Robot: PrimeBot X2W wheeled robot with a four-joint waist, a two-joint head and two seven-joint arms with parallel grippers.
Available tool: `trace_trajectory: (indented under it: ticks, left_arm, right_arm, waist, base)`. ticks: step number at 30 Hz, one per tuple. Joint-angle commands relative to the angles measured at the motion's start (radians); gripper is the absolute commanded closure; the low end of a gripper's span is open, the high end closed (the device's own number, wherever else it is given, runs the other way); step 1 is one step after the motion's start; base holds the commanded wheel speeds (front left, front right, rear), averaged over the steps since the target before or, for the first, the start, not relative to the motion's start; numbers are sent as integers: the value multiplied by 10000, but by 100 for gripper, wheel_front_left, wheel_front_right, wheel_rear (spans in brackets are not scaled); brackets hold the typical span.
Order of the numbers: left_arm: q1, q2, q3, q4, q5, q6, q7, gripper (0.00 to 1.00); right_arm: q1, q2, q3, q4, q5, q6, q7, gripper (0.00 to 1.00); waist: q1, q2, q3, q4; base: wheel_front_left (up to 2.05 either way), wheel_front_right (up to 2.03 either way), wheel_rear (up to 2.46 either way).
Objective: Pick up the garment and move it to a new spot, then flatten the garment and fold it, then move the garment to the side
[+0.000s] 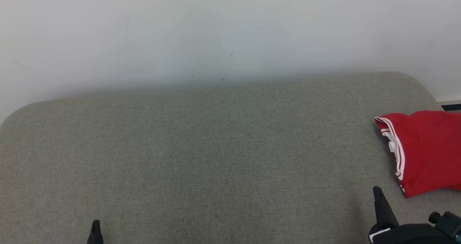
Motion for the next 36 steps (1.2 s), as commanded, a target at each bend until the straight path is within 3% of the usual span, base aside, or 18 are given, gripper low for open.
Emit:
trace_trajectory:
  ticks: [1,36]
  left_arm:
    - [-283,67,24,-77,-293,-70,72,100]
    - [-1018,85,43,80,-3763,-310,995,100]
  right_arm:
    - [-232,5,-82,-147,301,-8,78,100]
    - [-512,329,-585,-422,3708,-13,1008,100]
  waist:
    - [-1,-1,8,14]
    - [-1,-1,171,316]
  base:
    - [0,0,0]
    - [0,0,0]
